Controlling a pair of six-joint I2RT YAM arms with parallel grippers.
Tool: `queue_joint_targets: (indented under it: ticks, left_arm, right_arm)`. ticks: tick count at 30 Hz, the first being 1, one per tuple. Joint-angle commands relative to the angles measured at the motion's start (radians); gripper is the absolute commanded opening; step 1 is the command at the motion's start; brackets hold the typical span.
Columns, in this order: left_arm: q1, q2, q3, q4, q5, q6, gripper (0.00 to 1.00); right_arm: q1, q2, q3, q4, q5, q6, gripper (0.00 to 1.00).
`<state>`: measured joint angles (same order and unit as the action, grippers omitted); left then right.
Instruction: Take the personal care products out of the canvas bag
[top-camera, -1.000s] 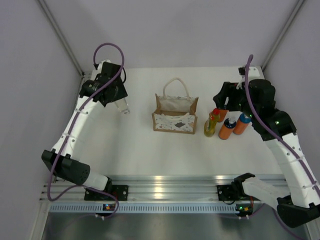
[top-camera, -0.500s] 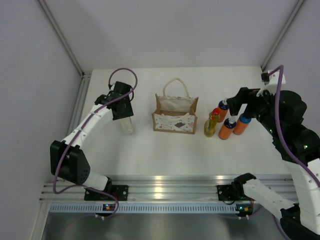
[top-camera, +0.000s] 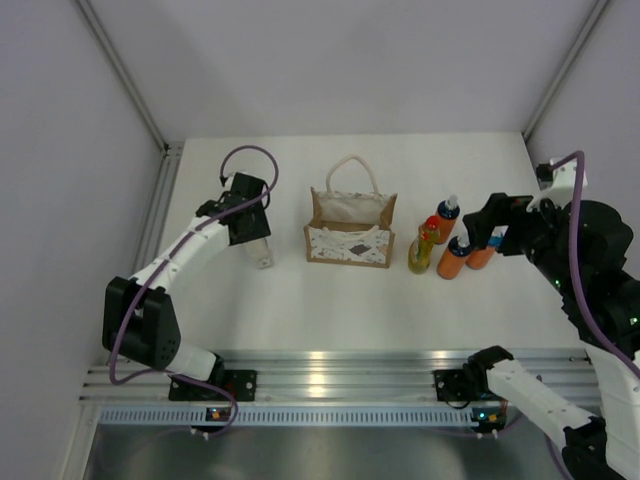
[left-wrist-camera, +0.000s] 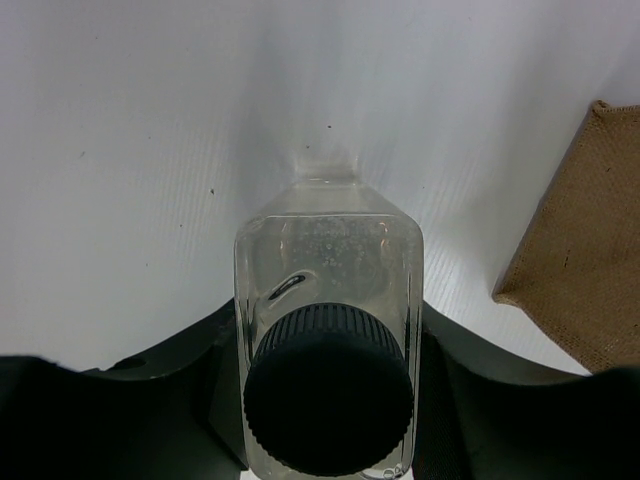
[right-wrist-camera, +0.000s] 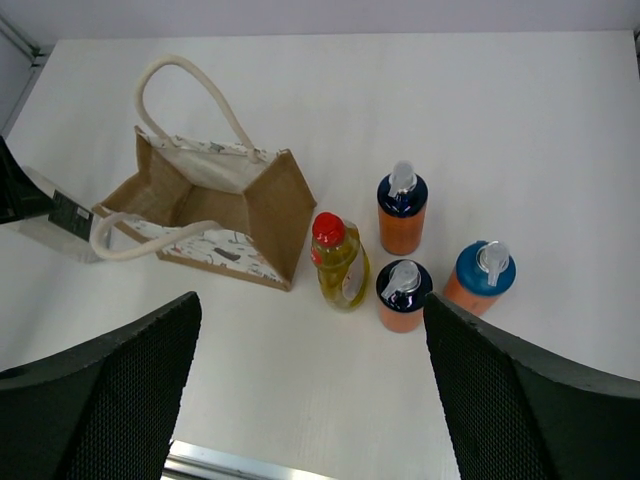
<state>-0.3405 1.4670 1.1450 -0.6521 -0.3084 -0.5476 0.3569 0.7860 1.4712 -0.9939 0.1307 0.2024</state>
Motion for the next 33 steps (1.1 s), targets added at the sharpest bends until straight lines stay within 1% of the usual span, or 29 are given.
queue_joint_targets:
  ticks: [1,2,5,6,7,9,11,12,15,18,19,23,24,26,32,33]
  left_arm:
    - [-0.009,-0.036,0.010,0.131,-0.046,0.003,0.01]
    - [-0.015,-0.030,0.009,0.131,-0.047,0.003,0.10]
    - [-0.018,-0.020,0.009,0.131,-0.051,0.002,0.32]
    - [-0.020,-0.019,0.010,0.131,-0.052,0.003,0.51]
    - [-0.020,-0.017,0.010,0.129,-0.057,0.005,0.59]
    - [-0.022,-0.020,0.013,0.129,-0.058,0.006,0.71]
    - [-0.023,-0.020,0.019,0.126,-0.057,0.014,0.79]
    - [-0.023,-0.025,0.022,0.126,-0.060,0.017,0.87]
    - [-0.025,-0.040,0.038,0.121,-0.060,0.024,0.98]
    - [-0.028,-0.065,0.085,0.080,-0.057,0.034,0.98]
    - [-0.031,-0.082,0.122,0.062,-0.061,0.043,0.98]
    - [-0.037,-0.118,0.254,-0.100,-0.138,0.087,0.98]
    - [-0.037,-0.129,0.271,-0.124,-0.147,0.095,0.98]
    - [-0.038,-0.177,0.309,-0.176,-0.159,0.110,0.98]
    - [-0.037,-0.307,0.360,-0.280,-0.221,0.113,0.98]
    - [-0.038,-0.321,0.367,-0.302,-0.233,0.133,0.98]
  right_arm:
    - [-0.015,-0.008,0.049,-0.037,0.014,0.002,0.89]
    - [-0.013,-0.008,0.051,-0.037,0.014,0.003,0.89]
    - [-0.015,-0.004,0.060,-0.038,0.012,0.006,0.90]
    - [-0.013,-0.002,0.067,-0.041,0.010,0.008,0.90]
    - [-0.015,0.001,0.072,-0.045,0.007,0.006,0.91]
    - [-0.013,0.005,0.080,-0.048,0.009,0.006,0.91]
    - [-0.015,0.005,0.080,-0.048,0.010,0.003,0.91]
    - [-0.013,0.006,0.081,-0.051,0.014,0.002,0.92]
    - [-0.013,0.012,0.087,-0.057,0.014,-0.001,0.93]
    - [-0.015,0.022,0.101,-0.069,0.032,-0.001,0.93]
    - [-0.015,0.025,0.106,-0.074,0.041,0.000,0.93]
    - [-0.015,0.033,0.120,-0.080,0.050,-0.003,0.94]
    - [-0.015,0.033,0.121,-0.080,0.052,-0.006,0.97]
    - [-0.015,0.033,0.129,-0.080,0.053,-0.015,1.00]
    - [-0.015,0.027,0.135,-0.118,0.104,-0.027,1.00]
    - [-0.015,0.022,0.132,-0.126,0.113,-0.031,1.00]
